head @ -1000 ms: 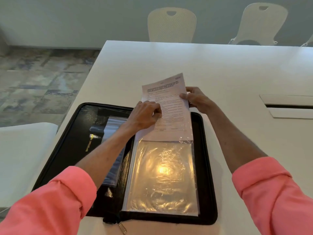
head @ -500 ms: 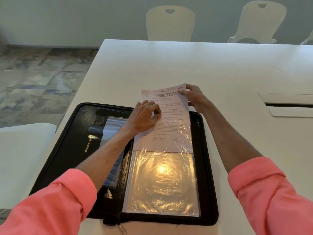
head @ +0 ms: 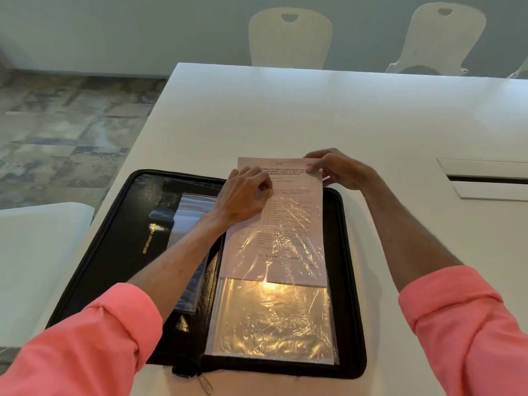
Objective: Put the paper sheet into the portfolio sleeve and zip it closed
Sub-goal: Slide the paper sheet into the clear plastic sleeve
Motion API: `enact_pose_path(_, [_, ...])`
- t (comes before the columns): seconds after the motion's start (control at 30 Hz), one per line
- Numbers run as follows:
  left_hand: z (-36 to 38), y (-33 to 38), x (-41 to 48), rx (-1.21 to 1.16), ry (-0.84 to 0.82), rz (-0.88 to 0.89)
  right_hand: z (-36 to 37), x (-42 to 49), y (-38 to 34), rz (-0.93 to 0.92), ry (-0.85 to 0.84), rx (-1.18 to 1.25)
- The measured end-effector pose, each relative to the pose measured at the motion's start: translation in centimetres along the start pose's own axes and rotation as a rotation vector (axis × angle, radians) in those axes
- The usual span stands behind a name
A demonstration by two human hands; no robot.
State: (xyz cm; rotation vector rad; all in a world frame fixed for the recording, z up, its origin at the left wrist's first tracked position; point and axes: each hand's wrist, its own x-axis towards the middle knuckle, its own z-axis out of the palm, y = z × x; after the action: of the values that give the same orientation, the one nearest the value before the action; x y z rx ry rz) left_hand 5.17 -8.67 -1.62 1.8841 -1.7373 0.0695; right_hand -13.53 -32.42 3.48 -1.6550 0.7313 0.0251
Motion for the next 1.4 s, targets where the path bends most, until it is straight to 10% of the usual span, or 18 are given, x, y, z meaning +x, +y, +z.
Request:
enact_pose_path(0.43, [0.2, -0.2, 0.2, 0.028, 0.007, -0.023, 2.1, 0.4, -2.0, -0.225, 0.070, -0.262])
enact_pose_path(1.4, [0.1, 1.1, 0.0, 0.084, -0.032, -0.167, 7.2, -2.5, -1.5, -0.115, -0.032, -0.696])
